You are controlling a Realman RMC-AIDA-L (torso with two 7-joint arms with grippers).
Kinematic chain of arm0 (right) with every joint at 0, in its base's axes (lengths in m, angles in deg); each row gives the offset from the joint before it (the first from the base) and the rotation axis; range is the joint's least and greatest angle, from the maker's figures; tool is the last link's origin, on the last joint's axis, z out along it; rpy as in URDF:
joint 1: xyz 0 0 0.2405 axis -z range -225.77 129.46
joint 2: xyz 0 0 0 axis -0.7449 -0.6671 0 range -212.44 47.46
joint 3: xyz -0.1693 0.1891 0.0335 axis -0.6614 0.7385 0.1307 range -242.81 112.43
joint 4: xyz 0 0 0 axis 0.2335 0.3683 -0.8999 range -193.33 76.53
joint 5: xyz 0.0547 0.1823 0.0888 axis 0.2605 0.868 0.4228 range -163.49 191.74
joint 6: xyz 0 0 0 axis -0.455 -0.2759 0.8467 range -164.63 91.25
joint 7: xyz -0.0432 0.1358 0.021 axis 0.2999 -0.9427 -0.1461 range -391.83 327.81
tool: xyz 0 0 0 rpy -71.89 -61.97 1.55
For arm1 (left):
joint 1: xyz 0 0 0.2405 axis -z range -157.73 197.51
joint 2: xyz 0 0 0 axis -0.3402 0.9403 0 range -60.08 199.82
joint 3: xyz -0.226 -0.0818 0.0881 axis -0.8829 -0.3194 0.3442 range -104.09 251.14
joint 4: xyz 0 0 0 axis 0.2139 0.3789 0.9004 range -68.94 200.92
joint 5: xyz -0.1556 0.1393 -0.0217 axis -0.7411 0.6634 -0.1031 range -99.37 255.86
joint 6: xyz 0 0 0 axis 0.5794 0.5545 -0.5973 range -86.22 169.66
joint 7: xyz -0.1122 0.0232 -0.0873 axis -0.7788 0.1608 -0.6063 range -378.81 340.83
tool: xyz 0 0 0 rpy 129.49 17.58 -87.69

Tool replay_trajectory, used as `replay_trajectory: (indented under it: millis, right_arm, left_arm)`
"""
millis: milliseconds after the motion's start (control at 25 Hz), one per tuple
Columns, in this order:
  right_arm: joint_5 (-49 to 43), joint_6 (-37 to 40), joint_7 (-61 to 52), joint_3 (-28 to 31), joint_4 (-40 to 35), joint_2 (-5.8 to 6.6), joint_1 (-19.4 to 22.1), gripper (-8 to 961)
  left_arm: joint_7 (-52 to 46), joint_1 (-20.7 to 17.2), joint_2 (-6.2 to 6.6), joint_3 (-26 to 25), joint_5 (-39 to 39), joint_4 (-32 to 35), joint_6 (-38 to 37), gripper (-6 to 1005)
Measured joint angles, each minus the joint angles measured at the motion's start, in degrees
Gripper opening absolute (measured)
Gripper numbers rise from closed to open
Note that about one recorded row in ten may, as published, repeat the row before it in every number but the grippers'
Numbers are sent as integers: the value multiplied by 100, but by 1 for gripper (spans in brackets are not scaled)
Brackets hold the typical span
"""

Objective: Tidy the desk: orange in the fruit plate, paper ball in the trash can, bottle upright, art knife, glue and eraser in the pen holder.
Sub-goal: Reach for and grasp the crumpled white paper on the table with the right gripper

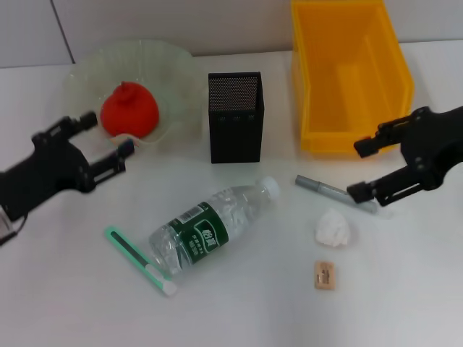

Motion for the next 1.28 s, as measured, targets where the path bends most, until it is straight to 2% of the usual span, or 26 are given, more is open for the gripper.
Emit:
replay_trajectory:
  millis: [280,600,920,1280]
  right_arm:
    - [-1466,214,-1427,-1324,-520,-57,-763,827]
    - [-2039,-138,-3123,-2483,-406,-124,-798,827]
    - [-2242,-945,-3675,-3066,232,-139,-698,826]
    - [-2281,-1591,-3705,-3205,935,-123,-763,818]
  left_arm:
    - [-170,-163,89,363,8,-9,-340,815]
    - [-228,-218,130,383,413,1,-683,815]
    - [-221,-214,104,381,687,1,-692,815]
    - [-199,-189,76,382,761,-3,-665,814]
